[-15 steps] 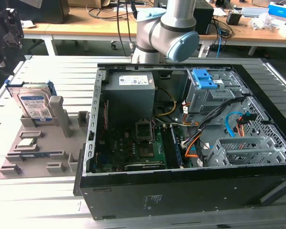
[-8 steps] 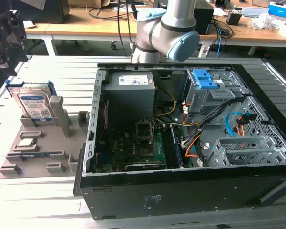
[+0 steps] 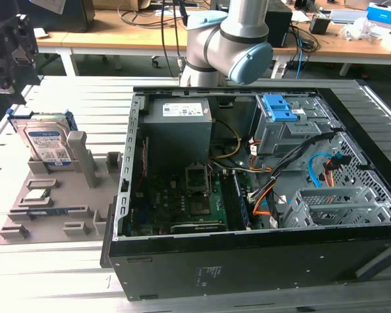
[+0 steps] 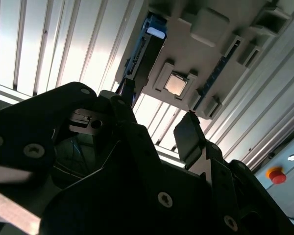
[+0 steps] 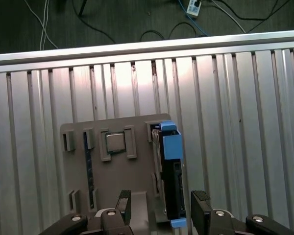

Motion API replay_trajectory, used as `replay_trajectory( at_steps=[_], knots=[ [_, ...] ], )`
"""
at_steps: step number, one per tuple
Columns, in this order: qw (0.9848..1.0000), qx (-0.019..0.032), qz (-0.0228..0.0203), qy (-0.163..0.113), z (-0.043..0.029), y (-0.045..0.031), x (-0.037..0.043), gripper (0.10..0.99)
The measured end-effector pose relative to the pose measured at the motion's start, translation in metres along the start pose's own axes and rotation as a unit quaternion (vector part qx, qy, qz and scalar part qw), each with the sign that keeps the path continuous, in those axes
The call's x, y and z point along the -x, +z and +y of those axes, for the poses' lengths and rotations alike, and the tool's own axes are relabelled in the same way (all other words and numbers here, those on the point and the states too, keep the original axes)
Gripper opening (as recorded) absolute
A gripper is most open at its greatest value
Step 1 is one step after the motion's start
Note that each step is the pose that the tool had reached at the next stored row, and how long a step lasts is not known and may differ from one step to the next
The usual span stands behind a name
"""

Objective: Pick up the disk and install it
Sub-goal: 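Pick up the disk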

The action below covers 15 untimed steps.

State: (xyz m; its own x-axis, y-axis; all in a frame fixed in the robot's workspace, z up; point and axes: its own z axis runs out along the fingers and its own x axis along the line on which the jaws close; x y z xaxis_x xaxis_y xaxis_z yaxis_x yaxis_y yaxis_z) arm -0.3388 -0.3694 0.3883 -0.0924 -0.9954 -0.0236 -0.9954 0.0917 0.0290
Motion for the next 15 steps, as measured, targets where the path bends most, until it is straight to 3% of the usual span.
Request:
replay_trajectory(
  at_steps=[12, 13, 14, 15],
  knots=[
    [1.0, 0.0001, 0.0004, -0.003, -0.0069, 0.0043, 0.0008, 0.6],
    [1.0, 0.0002, 0.0013, -0.007, -0.0124, 0.0103, 0.0014, 0.6],
    [0.9993, 0.0008, 0.0022, -0.038, 0.0002, 0.0203, 0.0059, 0.6],
    [0.9993, 0.0008, 0.0022, -0.038, 0.0085, 0.0245, 0.0102, 0.6]
  ],
)
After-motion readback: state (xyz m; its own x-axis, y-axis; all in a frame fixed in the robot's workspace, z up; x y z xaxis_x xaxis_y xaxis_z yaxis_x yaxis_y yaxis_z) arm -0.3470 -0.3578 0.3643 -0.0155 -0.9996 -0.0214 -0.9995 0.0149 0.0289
